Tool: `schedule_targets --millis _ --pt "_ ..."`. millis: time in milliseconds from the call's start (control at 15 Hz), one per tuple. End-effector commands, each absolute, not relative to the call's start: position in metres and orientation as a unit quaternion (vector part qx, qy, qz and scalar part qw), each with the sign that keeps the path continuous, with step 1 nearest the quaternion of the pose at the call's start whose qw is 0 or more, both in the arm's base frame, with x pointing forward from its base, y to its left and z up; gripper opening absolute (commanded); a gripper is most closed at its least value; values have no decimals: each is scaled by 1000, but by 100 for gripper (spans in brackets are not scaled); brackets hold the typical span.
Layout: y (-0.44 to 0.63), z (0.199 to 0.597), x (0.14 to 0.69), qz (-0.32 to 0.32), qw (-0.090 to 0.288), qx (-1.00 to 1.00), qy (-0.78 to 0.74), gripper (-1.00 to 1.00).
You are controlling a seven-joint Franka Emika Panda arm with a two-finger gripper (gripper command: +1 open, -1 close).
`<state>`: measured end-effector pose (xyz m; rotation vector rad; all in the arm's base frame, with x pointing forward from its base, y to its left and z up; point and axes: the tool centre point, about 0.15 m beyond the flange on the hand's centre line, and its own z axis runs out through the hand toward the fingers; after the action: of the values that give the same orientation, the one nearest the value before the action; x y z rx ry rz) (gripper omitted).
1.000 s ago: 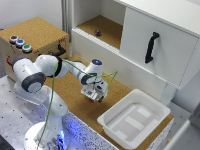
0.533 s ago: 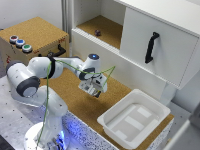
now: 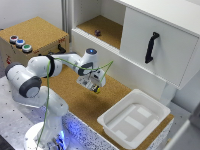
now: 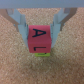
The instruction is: Stack the pink block on top of the yellow block
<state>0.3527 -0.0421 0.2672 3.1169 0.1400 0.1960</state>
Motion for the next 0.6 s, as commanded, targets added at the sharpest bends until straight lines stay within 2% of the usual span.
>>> schedule_targets --millis 0,267,333,533 --pt "-31 242 405 -10 1 1000 23 -100" --pt "-39 232 408 -21 16 999 19 -100" --pt "-42 230 408 -28 17 999 19 100" --pt "-45 234 404 -24 21 999 14 100"
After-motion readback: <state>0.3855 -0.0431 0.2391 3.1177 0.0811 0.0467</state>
